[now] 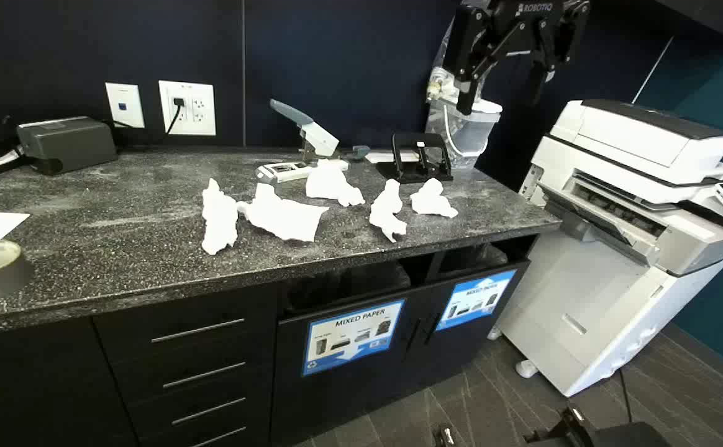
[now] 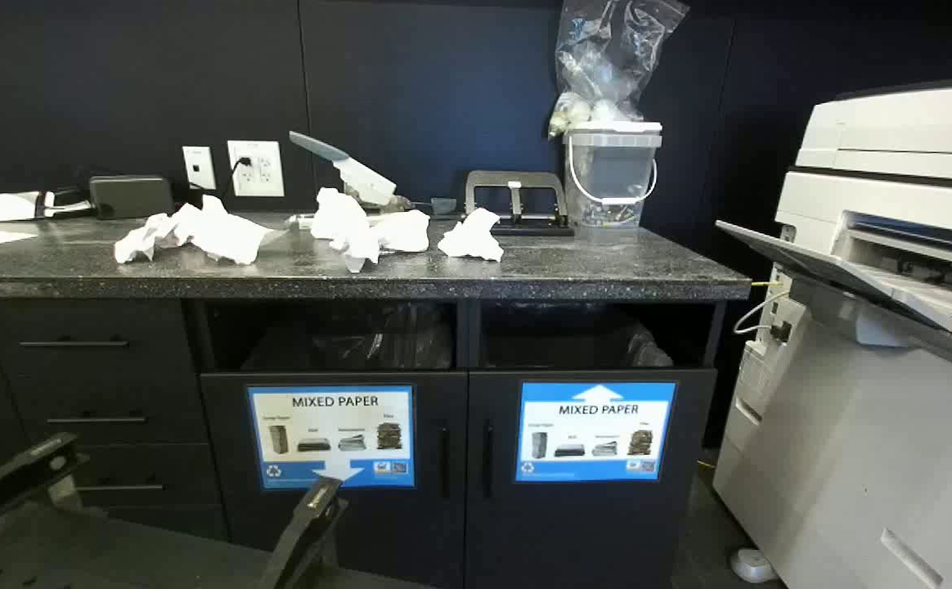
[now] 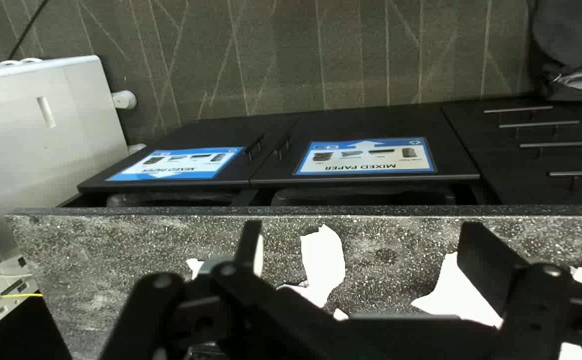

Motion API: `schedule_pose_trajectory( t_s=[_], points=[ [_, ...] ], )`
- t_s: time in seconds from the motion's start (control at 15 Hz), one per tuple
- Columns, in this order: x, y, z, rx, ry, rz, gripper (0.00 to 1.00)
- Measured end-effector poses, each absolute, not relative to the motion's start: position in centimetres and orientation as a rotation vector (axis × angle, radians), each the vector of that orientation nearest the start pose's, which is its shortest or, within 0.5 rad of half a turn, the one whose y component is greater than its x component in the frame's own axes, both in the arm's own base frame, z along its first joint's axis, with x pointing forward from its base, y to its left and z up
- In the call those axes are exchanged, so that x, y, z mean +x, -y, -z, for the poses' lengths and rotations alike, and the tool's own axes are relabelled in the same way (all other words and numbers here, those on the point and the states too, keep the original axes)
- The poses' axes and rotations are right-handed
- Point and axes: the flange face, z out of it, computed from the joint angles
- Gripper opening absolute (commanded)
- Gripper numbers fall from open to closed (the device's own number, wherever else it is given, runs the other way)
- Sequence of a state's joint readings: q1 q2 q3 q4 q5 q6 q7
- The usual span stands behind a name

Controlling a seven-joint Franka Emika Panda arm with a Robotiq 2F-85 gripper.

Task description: Put the tissues into the rubbish bin.

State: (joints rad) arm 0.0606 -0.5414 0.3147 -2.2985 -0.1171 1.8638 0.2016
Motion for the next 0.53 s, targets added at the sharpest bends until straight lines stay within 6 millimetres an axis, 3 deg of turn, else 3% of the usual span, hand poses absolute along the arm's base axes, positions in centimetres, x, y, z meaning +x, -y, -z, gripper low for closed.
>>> schedule_pose_trajectory(
  t_s=[0.53],
  points=[
    [37.38, -15.69, -55.37, -3.357, 0.282, 0.270, 1.00]
  ],
)
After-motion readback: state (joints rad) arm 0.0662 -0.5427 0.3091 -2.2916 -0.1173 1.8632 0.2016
